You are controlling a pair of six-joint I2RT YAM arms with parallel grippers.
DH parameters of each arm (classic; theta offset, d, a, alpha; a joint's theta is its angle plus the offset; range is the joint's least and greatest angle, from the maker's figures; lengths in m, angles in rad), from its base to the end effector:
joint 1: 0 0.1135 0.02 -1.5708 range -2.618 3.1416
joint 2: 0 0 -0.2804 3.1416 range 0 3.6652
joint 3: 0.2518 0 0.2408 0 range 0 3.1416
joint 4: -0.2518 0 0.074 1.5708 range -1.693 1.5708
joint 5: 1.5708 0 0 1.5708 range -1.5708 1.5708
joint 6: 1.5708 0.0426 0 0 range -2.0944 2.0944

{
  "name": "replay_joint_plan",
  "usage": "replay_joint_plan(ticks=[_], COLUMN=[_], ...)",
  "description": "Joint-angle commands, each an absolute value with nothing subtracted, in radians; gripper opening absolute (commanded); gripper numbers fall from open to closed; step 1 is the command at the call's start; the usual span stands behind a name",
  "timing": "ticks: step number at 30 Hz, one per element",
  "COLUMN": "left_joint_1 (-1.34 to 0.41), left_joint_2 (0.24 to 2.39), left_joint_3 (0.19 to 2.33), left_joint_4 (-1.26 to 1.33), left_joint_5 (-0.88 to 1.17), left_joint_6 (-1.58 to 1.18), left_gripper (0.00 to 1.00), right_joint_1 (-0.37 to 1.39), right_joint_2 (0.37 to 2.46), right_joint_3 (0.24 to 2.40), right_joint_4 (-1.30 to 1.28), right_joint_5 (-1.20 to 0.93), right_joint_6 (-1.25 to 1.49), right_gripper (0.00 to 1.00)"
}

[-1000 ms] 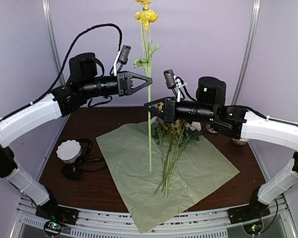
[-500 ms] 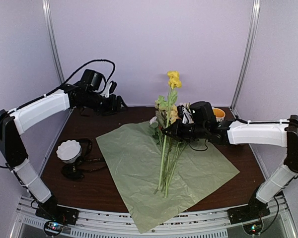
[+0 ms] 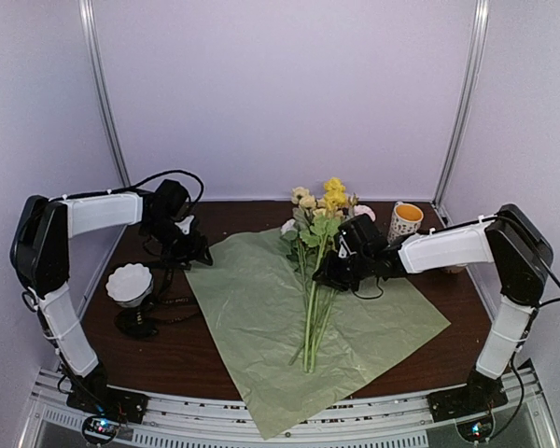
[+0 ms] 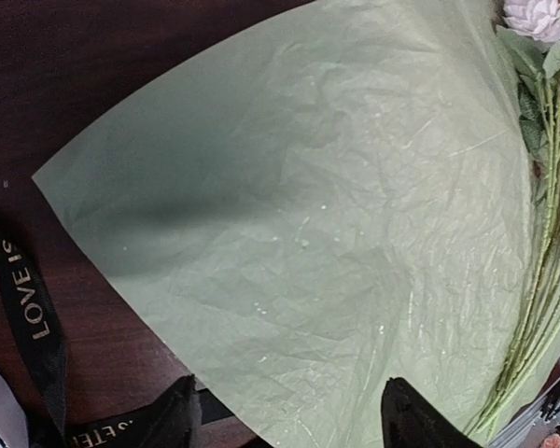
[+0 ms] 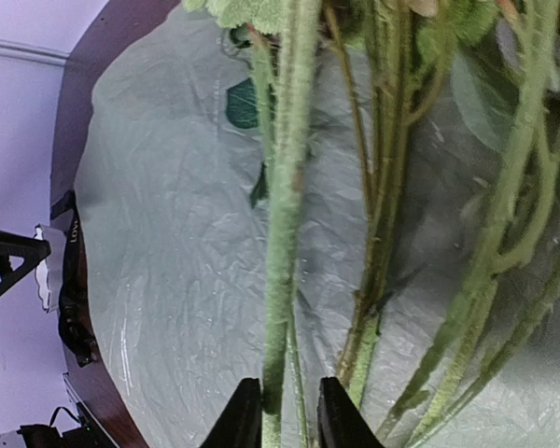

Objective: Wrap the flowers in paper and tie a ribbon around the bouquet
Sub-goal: Place the fake flower on the flattened wrapping paper.

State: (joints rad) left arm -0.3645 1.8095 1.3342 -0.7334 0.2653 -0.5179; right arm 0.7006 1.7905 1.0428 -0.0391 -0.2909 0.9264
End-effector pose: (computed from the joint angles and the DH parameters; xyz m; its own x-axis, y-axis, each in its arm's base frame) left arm 0.3341 -0.1394 0.2249 -0.9724 -0.1403 -0.1864 -0.0582 0.9196 -0.3884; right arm 0.2780 0.2504 0.1913 -0.9427 0.2069 -0.2618 -0.0312 0.7264 0.6865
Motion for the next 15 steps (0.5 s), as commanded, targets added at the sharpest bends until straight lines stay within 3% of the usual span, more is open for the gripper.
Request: replay_joint_plan(ticks=[1, 8, 15], left_joint_1=[-0.328, -0.271, -0.25], left_joint_2=[1.827, 1.876, 1.93], left_joint_3=[1.305, 1.303, 1.315], left_joint_4=[-0.721, -0.718, -0.691], left_joint_5=[0.259, 0.266, 0.295], left_joint_6=[-0.482, -0.47, -0.482], left_gripper=[0.7, 0.7, 0.71], right_joint_1=[0.703, 0.721, 0.636], right_joint_2=[1.766, 1.654, 1.468], right_joint_3=[1.091, 1.09, 0.913], right_joint_4=[-0.133, -0.245, -0.372], right_joint_5=[-0.209, -0.176, -0.094], right_joint_6=[0.878, 0.818, 0.759], right_gripper=[0.28, 0.35, 0.39])
